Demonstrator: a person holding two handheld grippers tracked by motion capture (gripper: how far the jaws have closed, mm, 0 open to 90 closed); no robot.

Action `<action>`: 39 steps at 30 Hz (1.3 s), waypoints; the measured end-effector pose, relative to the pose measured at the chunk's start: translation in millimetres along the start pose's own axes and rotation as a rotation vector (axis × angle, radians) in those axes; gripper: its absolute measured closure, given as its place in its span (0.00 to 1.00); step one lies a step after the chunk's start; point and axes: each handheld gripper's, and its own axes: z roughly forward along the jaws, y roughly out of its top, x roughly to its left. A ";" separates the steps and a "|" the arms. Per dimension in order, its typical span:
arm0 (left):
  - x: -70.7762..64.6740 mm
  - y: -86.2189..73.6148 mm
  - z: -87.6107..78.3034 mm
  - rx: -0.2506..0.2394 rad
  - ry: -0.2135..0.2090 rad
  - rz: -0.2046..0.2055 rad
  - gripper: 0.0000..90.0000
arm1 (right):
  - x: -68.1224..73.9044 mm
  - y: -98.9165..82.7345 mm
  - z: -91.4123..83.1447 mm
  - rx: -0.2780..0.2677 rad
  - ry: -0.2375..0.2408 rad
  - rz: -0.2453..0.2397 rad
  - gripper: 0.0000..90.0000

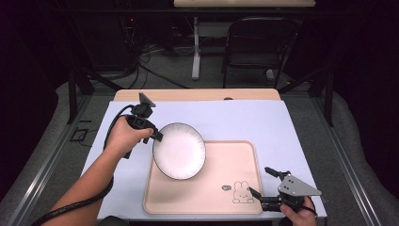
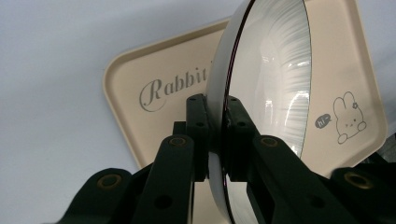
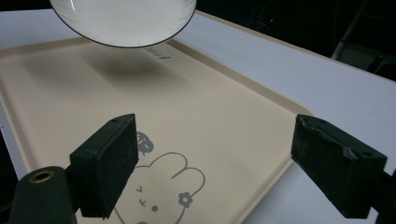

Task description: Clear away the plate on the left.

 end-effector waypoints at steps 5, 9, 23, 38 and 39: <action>-10.3 2.0 5.4 0.013 -0.002 0.028 0.92 | 0.0 0.0 0.0 0.000 0.000 0.000 0.16; -18.4 3.7 10.3 0.021 -0.012 0.047 0.92 | 0.1 0.0 0.2 0.001 0.000 0.000 0.16; -38.1 5.2 27.6 0.050 -0.045 0.094 0.92 | -0.2 0.0 0.1 -0.001 0.001 0.001 0.16; -48.6 -1.2 47.5 0.083 -0.061 0.127 0.92 | 0.1 0.0 -0.1 -0.002 0.001 -0.002 0.16; -49.3 -1.8 49.2 0.085 -0.064 0.131 0.92 | 0.0 0.0 -0.1 -0.002 0.001 -0.002 0.16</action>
